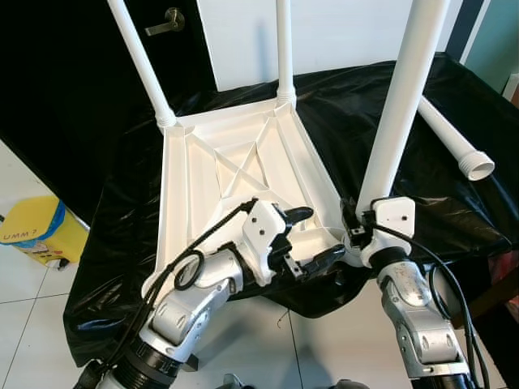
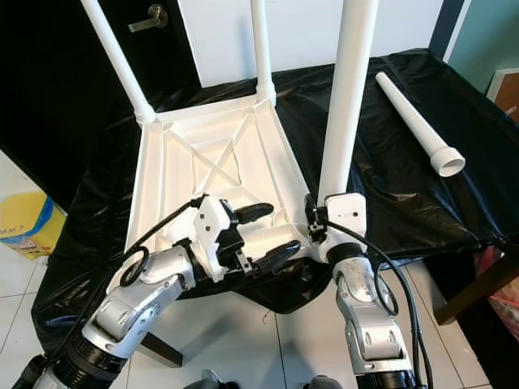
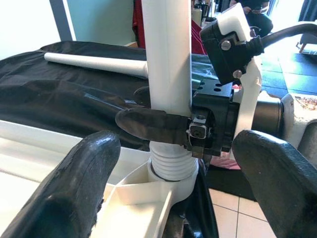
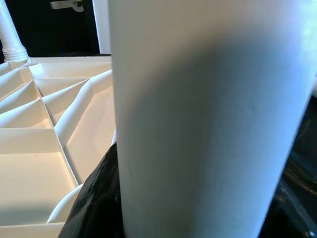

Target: Building children table

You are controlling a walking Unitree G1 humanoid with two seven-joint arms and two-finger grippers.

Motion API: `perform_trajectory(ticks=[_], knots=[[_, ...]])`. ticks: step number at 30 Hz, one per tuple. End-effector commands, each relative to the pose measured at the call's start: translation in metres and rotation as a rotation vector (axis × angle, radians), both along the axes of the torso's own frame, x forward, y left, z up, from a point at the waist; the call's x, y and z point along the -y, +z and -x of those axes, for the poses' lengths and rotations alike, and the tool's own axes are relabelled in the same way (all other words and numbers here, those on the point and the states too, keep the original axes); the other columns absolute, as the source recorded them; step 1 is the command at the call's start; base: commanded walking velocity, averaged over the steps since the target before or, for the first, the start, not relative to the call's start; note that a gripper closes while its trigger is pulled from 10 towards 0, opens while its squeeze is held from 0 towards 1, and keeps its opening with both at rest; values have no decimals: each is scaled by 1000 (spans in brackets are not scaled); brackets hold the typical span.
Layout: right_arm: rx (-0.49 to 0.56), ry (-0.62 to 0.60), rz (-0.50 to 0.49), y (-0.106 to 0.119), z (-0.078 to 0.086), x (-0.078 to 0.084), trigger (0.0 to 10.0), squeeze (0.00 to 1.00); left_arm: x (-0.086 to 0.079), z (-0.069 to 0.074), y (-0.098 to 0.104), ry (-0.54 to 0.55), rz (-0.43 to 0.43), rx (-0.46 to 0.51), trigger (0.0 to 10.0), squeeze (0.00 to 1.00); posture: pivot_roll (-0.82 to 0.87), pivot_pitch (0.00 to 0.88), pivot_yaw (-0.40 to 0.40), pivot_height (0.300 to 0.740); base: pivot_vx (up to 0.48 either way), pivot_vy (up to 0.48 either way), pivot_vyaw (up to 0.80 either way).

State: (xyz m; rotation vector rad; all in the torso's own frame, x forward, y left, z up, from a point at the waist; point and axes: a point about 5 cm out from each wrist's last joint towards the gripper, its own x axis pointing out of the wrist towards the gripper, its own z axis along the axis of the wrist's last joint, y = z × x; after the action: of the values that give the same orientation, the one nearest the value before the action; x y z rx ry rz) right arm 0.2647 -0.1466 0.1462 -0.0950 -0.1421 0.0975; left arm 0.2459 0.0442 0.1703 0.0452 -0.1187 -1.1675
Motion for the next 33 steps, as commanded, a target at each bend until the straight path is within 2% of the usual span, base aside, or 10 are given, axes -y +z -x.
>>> perform_trajectory(ticks=[1, 12, 25, 33], knots=[[-14, 3, 5, -7, 0, 2, 10000, 0, -1, 2, 1, -45, -19, 5, 10000, 0, -153, 32, 78, 740, 0, 0, 0], [-25, 38, -14, -18, -1, 4, 10000, 0, -1, 1, 3, -43, -16, 11, 10000, 0, -146, 32, 74, 740, 0, 0, 0], [47, 142, 72, -34, 16, -3, 10000, 0, -1, 1, 3, -45, -20, 15, 10000, 0, -147, 19, 84, 740, 0, 0, 0], [27, 152, 55, -44, 19, -3, 10000, 0, -1, 1, 4, -50, -22, 19, 10000, 0, -147, 15, 87, 740, 0, 0, 0]])
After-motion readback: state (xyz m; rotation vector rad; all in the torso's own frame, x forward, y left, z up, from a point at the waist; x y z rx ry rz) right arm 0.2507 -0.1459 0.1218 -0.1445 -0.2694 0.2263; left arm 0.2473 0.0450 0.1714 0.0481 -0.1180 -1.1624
